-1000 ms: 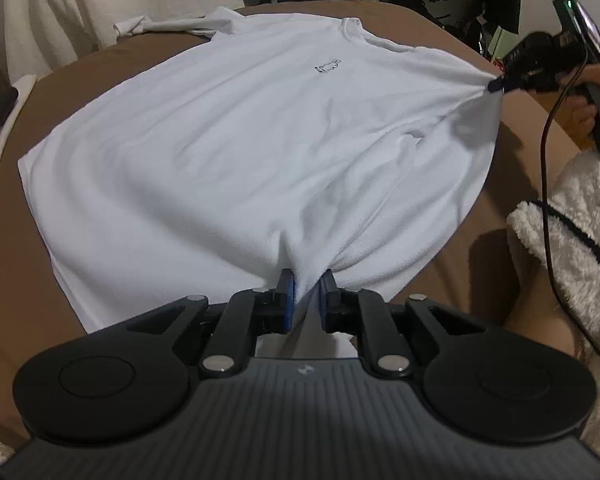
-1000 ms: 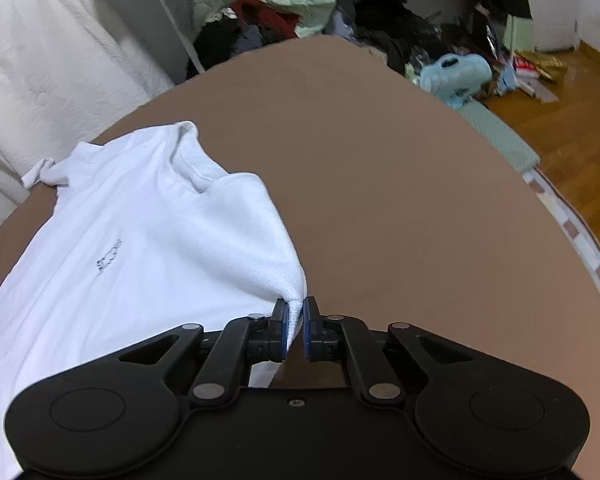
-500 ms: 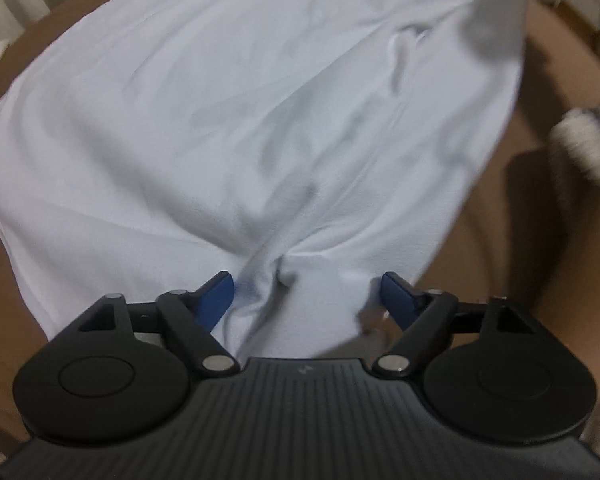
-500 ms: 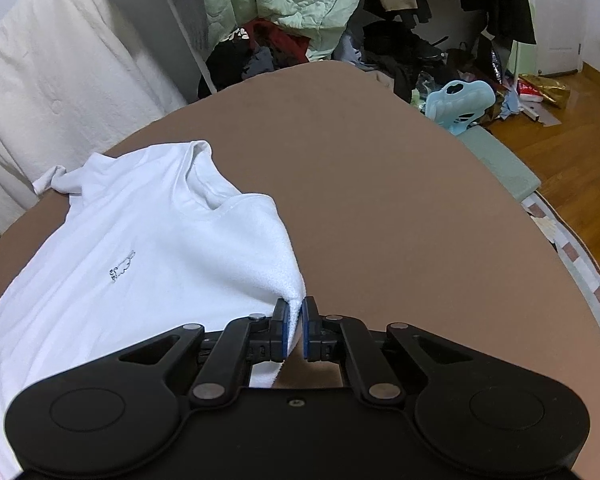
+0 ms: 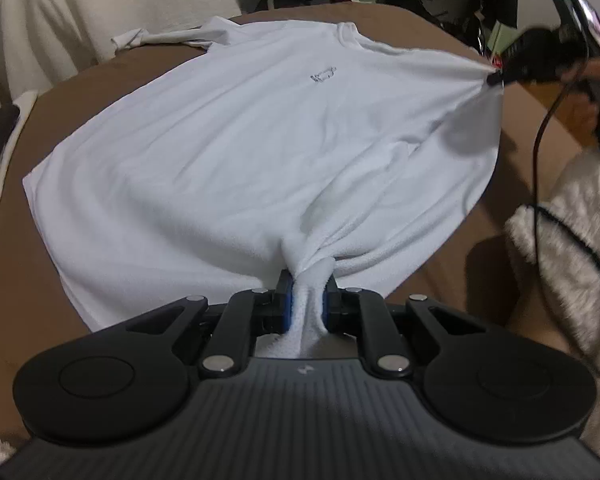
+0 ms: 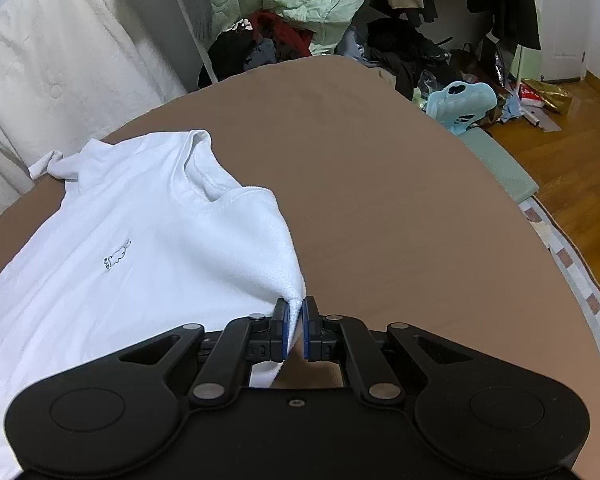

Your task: Fold clothes

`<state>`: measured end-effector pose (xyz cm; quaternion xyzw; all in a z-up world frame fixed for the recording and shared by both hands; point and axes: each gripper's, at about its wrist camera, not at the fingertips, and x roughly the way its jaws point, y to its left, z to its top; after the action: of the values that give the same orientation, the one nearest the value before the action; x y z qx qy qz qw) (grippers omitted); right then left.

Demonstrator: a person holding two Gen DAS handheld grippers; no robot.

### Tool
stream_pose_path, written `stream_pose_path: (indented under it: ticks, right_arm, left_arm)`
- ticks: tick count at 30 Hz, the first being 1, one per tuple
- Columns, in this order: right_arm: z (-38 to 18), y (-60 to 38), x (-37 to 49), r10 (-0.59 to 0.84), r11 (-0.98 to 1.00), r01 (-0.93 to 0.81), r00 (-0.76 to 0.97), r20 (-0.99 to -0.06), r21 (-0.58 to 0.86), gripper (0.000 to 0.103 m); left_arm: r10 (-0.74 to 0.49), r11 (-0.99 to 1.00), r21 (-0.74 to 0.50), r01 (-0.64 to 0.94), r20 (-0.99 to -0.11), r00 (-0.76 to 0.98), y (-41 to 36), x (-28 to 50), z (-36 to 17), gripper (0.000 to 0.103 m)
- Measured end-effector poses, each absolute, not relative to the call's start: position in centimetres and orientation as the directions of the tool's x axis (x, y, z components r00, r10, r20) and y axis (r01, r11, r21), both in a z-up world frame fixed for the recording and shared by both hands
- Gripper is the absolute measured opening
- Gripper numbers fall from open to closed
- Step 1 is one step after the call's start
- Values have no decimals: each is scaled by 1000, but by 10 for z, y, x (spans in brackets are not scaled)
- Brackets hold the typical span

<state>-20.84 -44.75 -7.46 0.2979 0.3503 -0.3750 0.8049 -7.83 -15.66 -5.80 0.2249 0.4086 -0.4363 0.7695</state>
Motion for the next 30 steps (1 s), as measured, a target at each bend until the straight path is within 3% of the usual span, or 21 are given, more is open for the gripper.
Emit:
stream_pose_path:
  ticks: [5,12,20,26,30]
  right_arm:
    - [-71,-442,-207,-392,565,796,489,-779,216,7]
    - [-69,-443,-214,-361,553,782,536,-763,288,7]
    - [-73,-448,-211,-364,565,782,522,-771,263,7]
    - [-75,-460,-216,-336,553,774,546,-768,309,6]
    - [-77,-462,-213,-338,539,785,533,-776,305,6]
  left_arm:
    - [-462,557,-76,827,-856,232,-160,-74,-73,14]
    - [-387,585,-37,810,-891,239,-169,-67,-100,17]
    - [-453,507,-33,861,-860,234,-164,-70,-76,14]
    - [-528,506,-126,853,-828,190,-149,-59,-65,14]
    - [-517,499,-152,853,-842,152,-150,-61,-78,20]
